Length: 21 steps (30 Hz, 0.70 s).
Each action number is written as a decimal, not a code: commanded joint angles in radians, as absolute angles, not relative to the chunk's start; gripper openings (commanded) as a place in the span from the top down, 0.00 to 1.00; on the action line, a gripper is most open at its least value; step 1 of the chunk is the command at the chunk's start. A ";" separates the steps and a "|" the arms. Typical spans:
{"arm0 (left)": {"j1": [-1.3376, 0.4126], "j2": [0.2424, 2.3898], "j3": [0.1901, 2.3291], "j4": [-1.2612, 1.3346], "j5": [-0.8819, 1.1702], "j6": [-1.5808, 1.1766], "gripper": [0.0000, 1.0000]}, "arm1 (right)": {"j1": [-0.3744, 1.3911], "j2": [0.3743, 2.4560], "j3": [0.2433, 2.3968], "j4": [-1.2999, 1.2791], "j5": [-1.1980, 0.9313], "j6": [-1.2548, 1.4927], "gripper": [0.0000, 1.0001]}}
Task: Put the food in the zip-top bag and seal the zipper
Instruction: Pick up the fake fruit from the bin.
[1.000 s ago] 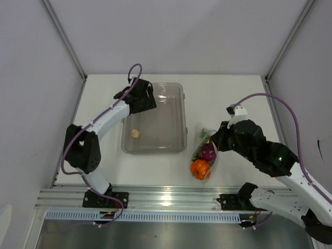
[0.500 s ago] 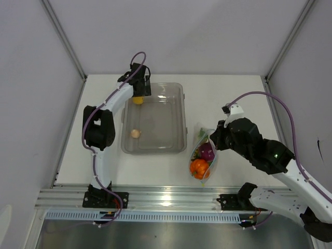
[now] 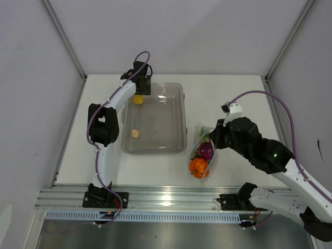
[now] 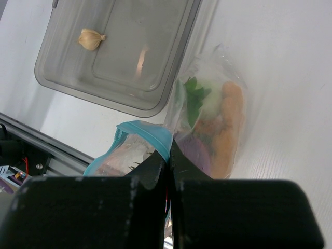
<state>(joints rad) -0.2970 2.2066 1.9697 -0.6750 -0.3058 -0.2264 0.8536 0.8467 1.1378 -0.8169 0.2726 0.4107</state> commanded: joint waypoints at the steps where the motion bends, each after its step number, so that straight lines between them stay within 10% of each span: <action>1: -0.293 2.246 2.054 -0.719 -0.324 -0.181 0.25 | 0.857 0.842 1.167 -0.767 0.284 0.405 1.00; 21: -0.288 2.414 2.184 -0.816 -0.445 -0.020 0.22 | 0.857 0.818 1.146 -0.744 0.275 0.379 1.00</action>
<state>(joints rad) -0.2951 2.4016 2.1925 -0.8402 -0.4030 -0.0612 0.8536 0.8291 1.1374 -0.8127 0.2722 0.3969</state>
